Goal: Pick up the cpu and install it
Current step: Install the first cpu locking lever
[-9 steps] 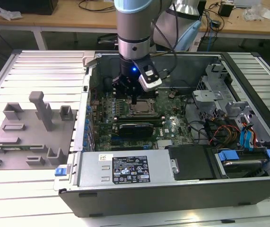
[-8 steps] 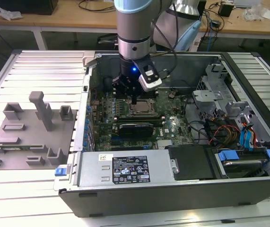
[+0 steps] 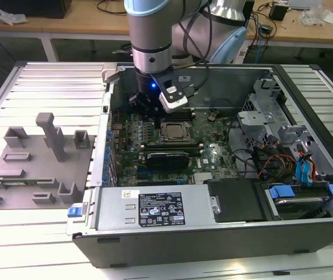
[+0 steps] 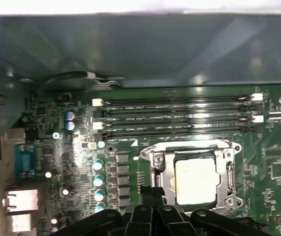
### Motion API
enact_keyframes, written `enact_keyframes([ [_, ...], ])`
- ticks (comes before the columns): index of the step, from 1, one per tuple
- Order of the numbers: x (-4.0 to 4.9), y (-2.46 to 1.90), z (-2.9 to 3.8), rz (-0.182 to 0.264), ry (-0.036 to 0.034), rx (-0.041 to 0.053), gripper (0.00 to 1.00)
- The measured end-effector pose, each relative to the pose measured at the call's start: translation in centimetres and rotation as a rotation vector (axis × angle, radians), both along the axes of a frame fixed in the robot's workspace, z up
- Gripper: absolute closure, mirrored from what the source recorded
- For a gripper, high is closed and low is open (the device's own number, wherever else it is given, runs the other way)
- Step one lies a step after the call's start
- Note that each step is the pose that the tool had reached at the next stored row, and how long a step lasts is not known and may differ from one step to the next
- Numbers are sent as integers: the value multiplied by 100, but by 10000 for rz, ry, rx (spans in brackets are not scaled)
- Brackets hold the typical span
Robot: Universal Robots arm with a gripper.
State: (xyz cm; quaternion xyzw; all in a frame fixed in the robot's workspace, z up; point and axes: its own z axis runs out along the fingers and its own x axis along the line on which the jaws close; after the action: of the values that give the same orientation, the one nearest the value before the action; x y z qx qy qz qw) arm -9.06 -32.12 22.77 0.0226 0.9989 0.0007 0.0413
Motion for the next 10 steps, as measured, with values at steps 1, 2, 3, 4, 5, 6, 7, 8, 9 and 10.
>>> enact_keyframes([
  [1, -13, 0, 0, 0, -10, 0, 89],
  [2, -27, 0, 0, 0, -20, 0, 89],
  [3, -40, 0, 0, 1, -30, 0, 89],
  [4, -53, 0, 0, 1, -40, 0, 89],
  [5, -65, 0, 0, 0, -49, 0, 89],
  [6, -70, 0, 0, -1, -53, 0, 89],
  [7, -70, 1, 0, 0, -54, 0, 89],
  [8, -71, 0, 4, 1, -53, -1, 89],
  [9, -71, -1, 11, 1, -52, -1, 89],
  [10, -71, 0, 31, 1, -53, -1, 89],
])
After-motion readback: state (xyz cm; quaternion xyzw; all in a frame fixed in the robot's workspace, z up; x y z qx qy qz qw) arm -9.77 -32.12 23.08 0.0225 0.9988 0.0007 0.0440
